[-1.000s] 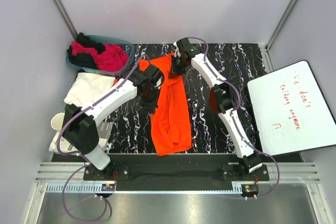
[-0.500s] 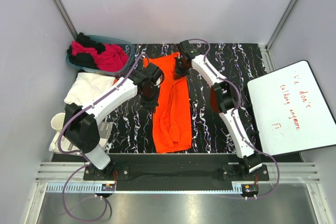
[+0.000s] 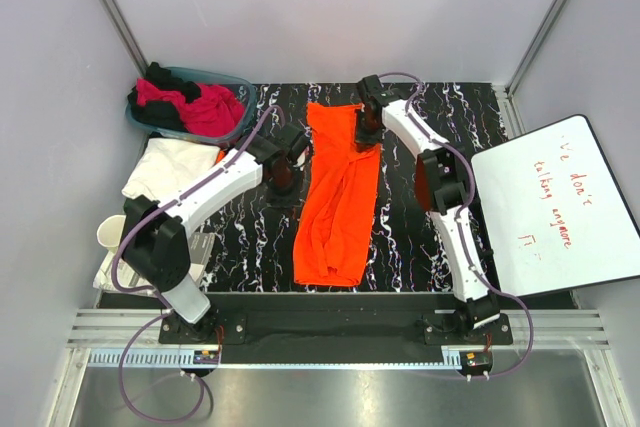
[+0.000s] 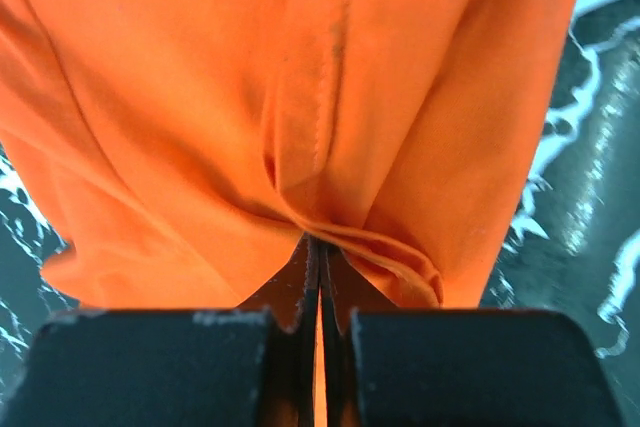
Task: Fold and stack the t-shirts
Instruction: Rotate the tshirt 90 degrees
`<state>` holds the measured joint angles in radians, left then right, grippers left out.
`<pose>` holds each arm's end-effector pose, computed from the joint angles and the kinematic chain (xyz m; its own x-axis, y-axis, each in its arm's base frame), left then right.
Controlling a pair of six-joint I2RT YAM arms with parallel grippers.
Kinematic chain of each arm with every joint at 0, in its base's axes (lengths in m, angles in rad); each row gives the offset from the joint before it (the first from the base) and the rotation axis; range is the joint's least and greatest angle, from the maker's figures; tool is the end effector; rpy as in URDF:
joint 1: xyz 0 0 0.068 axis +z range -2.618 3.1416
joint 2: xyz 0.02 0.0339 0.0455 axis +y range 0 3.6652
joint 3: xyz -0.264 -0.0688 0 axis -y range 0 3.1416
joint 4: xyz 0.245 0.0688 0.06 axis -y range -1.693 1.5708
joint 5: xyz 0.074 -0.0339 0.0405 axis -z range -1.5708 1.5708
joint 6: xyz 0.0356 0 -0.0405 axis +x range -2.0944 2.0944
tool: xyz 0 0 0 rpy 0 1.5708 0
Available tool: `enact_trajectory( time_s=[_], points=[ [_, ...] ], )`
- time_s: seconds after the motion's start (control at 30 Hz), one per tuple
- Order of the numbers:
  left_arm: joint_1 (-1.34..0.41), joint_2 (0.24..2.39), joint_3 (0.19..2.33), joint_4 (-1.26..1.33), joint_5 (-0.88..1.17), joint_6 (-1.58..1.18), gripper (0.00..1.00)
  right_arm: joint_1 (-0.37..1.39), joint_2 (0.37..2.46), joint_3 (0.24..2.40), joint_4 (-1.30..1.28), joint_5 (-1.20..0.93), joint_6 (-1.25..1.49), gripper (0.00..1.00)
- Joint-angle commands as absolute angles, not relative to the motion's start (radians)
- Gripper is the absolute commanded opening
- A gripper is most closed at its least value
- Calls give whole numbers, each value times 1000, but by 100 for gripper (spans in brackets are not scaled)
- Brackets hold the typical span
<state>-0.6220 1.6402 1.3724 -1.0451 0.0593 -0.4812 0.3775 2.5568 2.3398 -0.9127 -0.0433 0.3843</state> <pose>0.2575 -0.1872 0.2640 -0.9715 0.1280 -0.1996 0.1628 0.9721 -0.1688 0.5006 0.2001 0.1660 -0.9238 0.0366 -0.3811 -0.0422 0.9796 0.1963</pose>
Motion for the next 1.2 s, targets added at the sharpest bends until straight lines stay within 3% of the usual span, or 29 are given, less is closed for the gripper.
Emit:
enact_trajectory(
  time_s=[0.0, 0.17, 0.33, 0.4, 0.43, 0.47, 0.5, 0.57, 0.7, 0.73, 0.77, 1.03, 1.17],
  points=[
    [-620, 1661, 1371, -1002, 60, -450, 0, 380, 2425, 2303, -923, 49, 333, 0],
    [-620, 1681, 1367, -983, 72, -430, 0, 368, 2343, 2221, -925, 116, 322, 0],
    [-620, 1701, 1374, -980, 74, -397, 1, 359, 2200, 2131, -927, 55, 282, 0],
    [-620, 1709, 1377, -979, 75, -385, 16, 360, 2143, 2062, -923, -56, 258, 4],
    [-618, 1710, 1379, -979, 71, -384, 32, 364, 2090, 2033, -923, -101, 249, 15],
    [-618, 1713, 1382, -979, 68, -382, 60, 371, 2063, 1978, -923, -182, 239, 21],
    [-615, 1710, 1385, -979, 64, -382, 75, 394, 2036, 1947, -926, -217, 235, 22],
    [-603, 1706, 1390, -971, 69, -383, 99, 431, 1955, 1851, -931, -264, 230, 39],
    [-551, 1701, 1397, -954, 138, -379, 99, 555, 1826, 1686, -917, -302, 238, 78],
    [-528, 1703, 1397, -954, 147, -377, 99, 605, 1784, 1655, -907, -302, 254, 96],
    [-519, 1703, 1394, -953, 149, -368, 99, 626, 1766, 1604, -890, -289, 270, 100],
    [-391, 1687, 1316, -933, 150, -328, 99, 822, 1727, 1494, -864, -238, 366, 99],
    [-299, 1669, 1278, -913, 198, -316, 99, 873, 1767, 1463, -859, -230, 413, 71]
  ],
)
